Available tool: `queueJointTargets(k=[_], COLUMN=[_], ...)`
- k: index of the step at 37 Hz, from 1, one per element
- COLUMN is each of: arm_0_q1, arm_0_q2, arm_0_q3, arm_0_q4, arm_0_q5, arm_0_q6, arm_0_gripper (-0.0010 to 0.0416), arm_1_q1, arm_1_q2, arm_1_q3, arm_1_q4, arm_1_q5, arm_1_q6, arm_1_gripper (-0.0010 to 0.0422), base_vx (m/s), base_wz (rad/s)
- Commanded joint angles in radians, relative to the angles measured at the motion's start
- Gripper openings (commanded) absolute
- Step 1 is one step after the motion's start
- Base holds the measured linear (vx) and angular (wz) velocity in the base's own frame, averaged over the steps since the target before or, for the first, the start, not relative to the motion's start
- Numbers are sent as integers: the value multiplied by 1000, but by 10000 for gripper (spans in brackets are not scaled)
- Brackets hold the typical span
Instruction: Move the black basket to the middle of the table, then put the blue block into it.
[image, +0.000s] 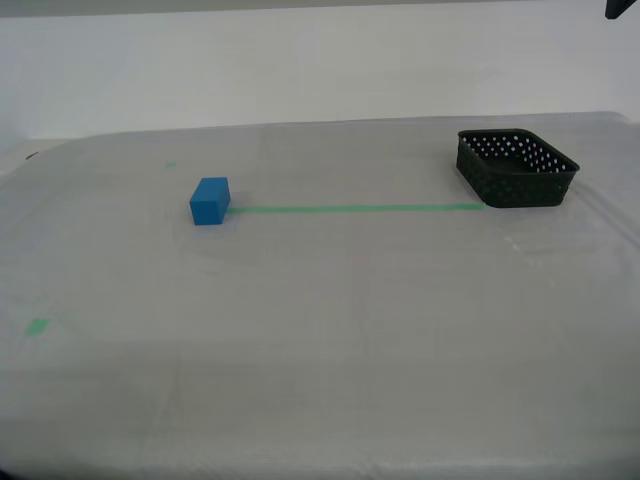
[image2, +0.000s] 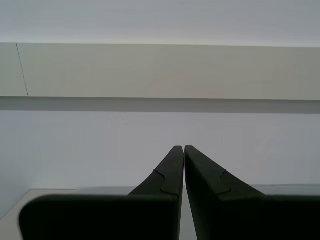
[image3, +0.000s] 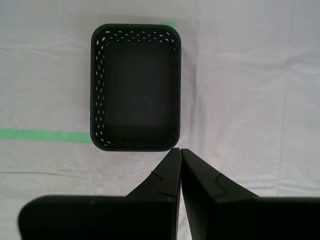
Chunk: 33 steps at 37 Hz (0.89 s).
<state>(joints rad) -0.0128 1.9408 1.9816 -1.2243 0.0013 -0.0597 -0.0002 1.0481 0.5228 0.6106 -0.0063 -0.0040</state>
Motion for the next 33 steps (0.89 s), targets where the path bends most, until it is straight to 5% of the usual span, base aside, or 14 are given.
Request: queueJointTargets(k=[1,15,33], arm_0_q1=[0,1,1], arm_0_q2=[-1,-1,-9], arm_0_q3=[0,0,2], arm_0_q4=[-4,-7,-18], arm_0_q5=[0,0,-1], arm_0_q6=[4,8,1], arm_0_gripper=[13,119,326], arm_1_q1=[0,0,0], arm_1_q2=[0,0,0], arm_1_q3=[0,0,0], arm_1_q4=[5,5,5], arm_1_q5=[-1,-1,-1], arm_1_q6=[2,2,2], arm_1_gripper=[0,0,0], base_vx=[0,0,0], base_wz=[0,0,0])
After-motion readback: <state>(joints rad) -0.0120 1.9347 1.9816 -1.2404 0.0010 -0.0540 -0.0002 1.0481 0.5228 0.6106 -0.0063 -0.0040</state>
